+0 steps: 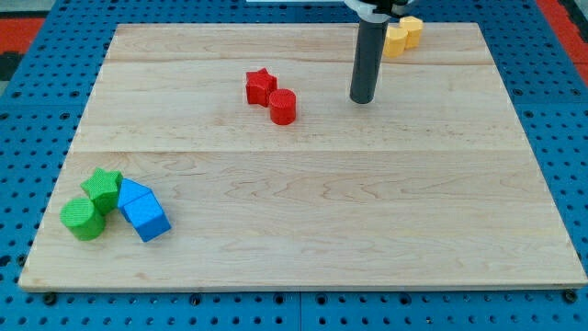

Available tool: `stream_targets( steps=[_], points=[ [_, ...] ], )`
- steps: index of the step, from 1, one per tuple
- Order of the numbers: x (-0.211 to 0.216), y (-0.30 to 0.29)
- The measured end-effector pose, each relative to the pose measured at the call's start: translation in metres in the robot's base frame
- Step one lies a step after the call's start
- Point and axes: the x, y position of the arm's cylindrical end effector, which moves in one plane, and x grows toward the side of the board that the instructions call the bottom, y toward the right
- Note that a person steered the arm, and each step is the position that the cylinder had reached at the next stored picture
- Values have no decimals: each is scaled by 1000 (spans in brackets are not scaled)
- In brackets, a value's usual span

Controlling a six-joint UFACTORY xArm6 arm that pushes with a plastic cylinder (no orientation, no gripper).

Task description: Push the red star slightly down and left

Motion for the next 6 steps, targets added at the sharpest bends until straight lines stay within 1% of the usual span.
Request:
stream_targets(
  steps=[1, 2, 3, 4, 5, 6],
  points=[
    [-9, -2],
    [-40, -30],
    [-62, -62],
    [-55, -120],
    [5, -134],
    [47, -138]
  ],
)
